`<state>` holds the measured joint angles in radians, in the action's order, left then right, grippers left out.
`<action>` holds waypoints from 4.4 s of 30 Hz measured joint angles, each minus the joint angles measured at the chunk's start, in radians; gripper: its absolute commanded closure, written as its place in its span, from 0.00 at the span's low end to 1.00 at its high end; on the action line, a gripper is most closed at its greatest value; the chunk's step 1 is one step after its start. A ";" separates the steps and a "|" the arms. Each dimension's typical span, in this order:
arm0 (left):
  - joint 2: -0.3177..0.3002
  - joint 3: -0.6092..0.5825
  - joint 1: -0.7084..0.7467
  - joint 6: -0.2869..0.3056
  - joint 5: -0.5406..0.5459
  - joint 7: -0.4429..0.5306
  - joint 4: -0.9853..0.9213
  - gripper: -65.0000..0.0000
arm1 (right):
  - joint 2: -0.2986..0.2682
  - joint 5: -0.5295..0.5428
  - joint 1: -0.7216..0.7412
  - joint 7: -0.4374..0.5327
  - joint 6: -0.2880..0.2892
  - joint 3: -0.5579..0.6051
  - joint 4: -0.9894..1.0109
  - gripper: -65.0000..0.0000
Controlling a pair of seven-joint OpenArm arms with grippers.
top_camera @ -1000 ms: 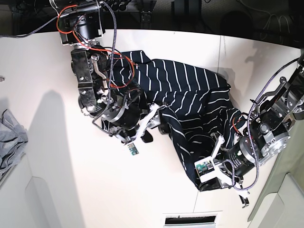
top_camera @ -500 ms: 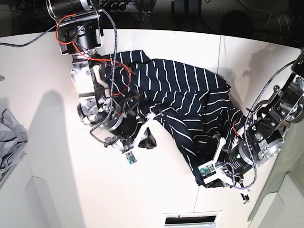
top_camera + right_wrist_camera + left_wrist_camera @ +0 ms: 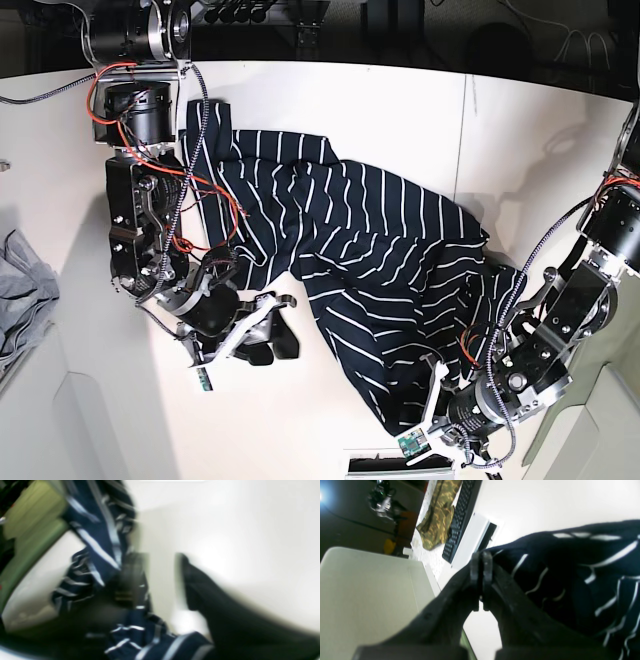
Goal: Layout the t-shirt on the table in an organized manner, then fold the t-shirt properly
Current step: 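Pull the held fabric with the right gripper, spreading the shirt, then regrasp the shirt with both grippers at new edges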
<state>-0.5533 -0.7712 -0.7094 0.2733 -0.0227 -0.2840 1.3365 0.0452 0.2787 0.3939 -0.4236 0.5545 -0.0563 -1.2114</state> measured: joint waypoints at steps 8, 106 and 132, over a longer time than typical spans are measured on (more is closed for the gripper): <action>-0.002 0.000 0.002 0.000 0.011 -0.008 -0.002 1.00 | 0.016 -0.167 0.005 0.064 -0.026 0.148 0.001 0.30; -0.179 0.407 0.411 0.412 0.767 -0.418 -0.125 0.70 | 0.075 -0.103 -0.203 0.130 -0.050 0.304 -0.010 0.46; -0.175 0.409 0.462 0.367 0.731 -0.381 -0.129 0.70 | 0.096 -0.254 -0.163 0.236 -0.274 0.385 0.018 0.47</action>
<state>-0.7288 -0.3626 -0.2478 0.6399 0.7078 -0.6655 1.2076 0.1410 0.0246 0.2314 -0.1879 0.2802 0.3286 -1.1938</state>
